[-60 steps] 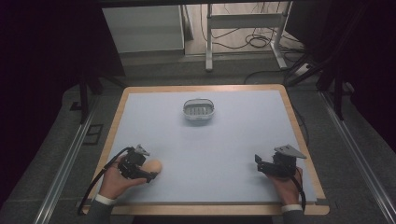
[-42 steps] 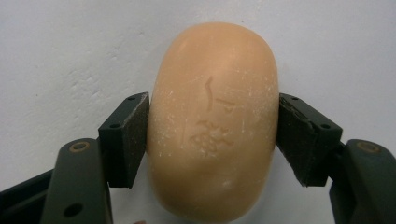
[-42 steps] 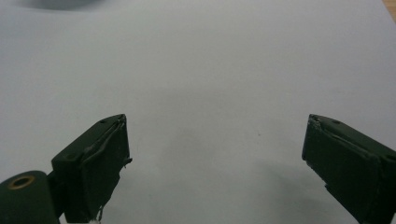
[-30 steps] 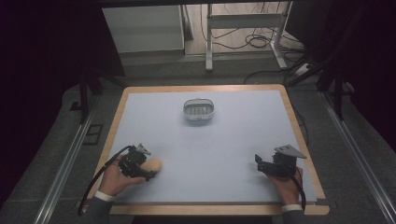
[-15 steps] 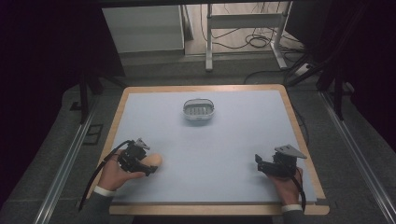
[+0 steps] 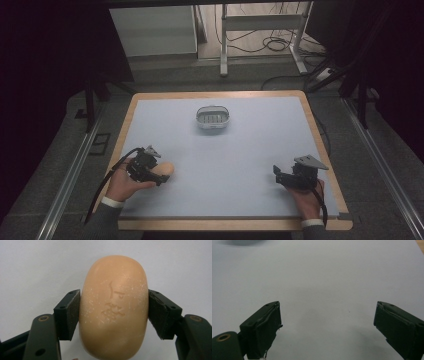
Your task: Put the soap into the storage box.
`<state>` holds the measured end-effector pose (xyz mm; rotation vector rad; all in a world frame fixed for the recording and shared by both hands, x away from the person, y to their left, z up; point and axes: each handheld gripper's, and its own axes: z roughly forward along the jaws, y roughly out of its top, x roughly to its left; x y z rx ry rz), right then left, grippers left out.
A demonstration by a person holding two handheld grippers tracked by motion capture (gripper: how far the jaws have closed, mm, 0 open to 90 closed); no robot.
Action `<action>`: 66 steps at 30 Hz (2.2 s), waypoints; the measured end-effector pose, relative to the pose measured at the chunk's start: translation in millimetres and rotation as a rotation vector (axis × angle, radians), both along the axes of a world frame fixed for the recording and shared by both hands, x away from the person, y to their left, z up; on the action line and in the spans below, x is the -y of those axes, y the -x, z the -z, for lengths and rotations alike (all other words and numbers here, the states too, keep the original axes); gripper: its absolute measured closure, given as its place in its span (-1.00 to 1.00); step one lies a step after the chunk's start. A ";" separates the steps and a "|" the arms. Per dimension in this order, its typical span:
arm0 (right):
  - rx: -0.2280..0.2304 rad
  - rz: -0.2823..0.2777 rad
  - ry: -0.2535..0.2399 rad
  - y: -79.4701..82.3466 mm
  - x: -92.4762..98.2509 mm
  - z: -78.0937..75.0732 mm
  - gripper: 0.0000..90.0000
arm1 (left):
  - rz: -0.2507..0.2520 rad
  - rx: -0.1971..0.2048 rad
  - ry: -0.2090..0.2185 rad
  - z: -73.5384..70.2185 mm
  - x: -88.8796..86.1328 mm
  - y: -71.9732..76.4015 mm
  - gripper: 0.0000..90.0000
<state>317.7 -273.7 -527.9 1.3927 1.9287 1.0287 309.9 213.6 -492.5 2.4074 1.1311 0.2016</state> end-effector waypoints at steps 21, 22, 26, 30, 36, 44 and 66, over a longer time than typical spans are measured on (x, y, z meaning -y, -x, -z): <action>-0.003 0.003 0.004 -0.4 -0.4 0.1 -0.83 | 0.024 0.031 0.003 -11.0 9.5 -10.6 -0.29; -0.004 0.003 0.005 -0.3 -0.4 0.1 -0.83 | 0.025 0.032 0.006 -11.5 10.2 -11.4 -0.29; -0.005 0.004 0.003 -0.5 -0.2 0.2 -0.83 | 0.033 0.035 0.007 -14.4 13.0 -14.1 -0.29; -0.007 0.001 0.005 -0.7 0.0 0.2 -0.83 | 0.039 0.043 0.007 -16.9 15.7 -15.8 -0.29; -0.005 0.005 0.006 -0.5 -0.4 0.2 -0.83 | 0.037 0.042 0.009 -17.2 17.0 -19.6 -0.29; -0.005 0.005 0.004 -0.7 -0.1 0.3 -0.83 | 0.038 0.049 0.008 -20.1 21.0 -26.5 -0.29; -0.011 0.009 0.001 -1.0 0.1 0.2 -0.81 | 0.056 0.066 -0.022 -28.0 32.8 -41.7 -0.29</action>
